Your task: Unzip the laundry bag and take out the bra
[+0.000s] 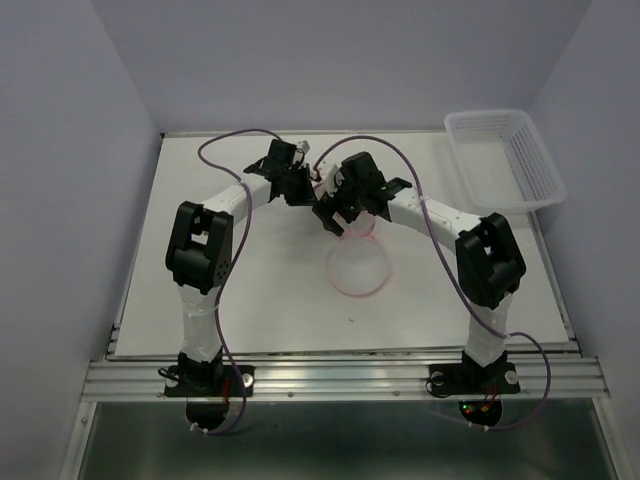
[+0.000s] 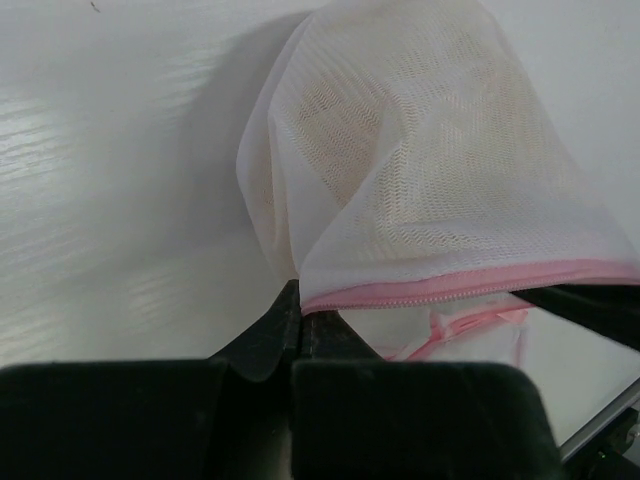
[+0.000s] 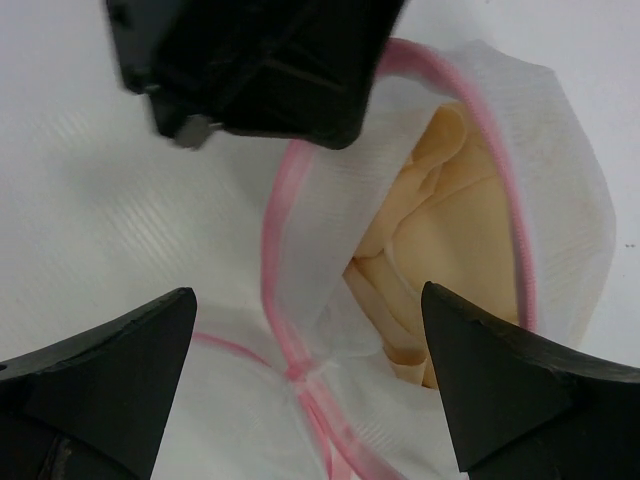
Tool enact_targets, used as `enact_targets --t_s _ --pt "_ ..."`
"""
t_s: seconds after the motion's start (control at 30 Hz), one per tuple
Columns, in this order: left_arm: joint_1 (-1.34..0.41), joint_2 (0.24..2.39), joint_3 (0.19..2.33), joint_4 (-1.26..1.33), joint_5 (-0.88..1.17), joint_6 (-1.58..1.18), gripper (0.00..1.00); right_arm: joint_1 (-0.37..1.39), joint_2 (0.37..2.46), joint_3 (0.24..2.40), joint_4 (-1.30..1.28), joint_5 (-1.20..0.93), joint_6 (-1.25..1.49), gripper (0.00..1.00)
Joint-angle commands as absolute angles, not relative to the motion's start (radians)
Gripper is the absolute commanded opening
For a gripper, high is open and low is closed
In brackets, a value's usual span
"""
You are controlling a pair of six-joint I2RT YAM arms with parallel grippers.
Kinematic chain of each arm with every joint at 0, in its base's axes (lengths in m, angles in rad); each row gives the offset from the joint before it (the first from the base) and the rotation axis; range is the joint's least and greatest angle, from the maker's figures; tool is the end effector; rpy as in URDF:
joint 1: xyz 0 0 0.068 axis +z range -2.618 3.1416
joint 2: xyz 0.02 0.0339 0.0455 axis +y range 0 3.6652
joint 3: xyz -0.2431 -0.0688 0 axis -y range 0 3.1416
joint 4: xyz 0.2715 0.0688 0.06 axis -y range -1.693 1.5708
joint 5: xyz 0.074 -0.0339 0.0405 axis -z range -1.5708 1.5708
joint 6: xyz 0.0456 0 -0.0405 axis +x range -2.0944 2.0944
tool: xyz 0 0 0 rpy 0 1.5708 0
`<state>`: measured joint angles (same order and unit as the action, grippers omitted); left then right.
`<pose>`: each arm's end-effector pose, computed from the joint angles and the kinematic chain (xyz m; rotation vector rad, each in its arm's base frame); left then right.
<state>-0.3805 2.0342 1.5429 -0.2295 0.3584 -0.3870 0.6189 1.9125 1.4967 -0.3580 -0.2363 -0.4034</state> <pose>0.4435 -0.1946 0.1788 0.1859 2.3621 -0.7968 0.3674 0.2748 0.2051 -1.2502 1.9893 0.3832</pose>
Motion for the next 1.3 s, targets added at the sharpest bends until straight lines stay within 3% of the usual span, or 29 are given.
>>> enact_targets --t_s 0.0,0.53,0.83,1.03,1.07,1.1,1.17,1.2,1.27 --pt "-0.385 1.95 1.525 -0.216 0.35 -0.379 0.0 0.552 1.934 1.586 -0.318 -0.25 -0.24 1.0" --pt "-0.402 1.937 1.503 -0.187 0.391 -0.382 0.0 0.477 2.052 1.654 -0.328 -0.204 0.106 1.0" --pt "-0.44 1.936 1.505 -0.175 0.388 -0.408 0.0 0.509 2.101 1.661 -0.298 0.072 0.258 0.99" --pt "-0.445 1.944 1.499 -0.172 0.397 -0.411 0.0 0.531 2.163 1.692 -0.273 0.124 0.314 0.91" --pt "-0.445 1.944 1.497 -0.169 0.399 -0.413 0.0 0.531 2.169 1.692 -0.272 0.15 0.319 0.86" --pt "-0.446 1.945 1.496 -0.164 0.399 -0.411 0.0 0.541 2.168 1.689 -0.262 0.162 0.318 0.67" --pt "-0.445 1.947 1.497 -0.166 0.393 -0.416 0.0 0.541 2.158 1.68 -0.256 0.179 0.305 0.44" --pt "-0.445 1.948 1.5 -0.167 0.393 -0.416 0.0 0.551 2.151 1.678 -0.255 0.179 0.298 0.21" --pt "-0.445 1.956 1.509 -0.175 0.376 -0.423 0.0 0.551 2.113 1.66 -0.25 0.172 0.266 0.12"
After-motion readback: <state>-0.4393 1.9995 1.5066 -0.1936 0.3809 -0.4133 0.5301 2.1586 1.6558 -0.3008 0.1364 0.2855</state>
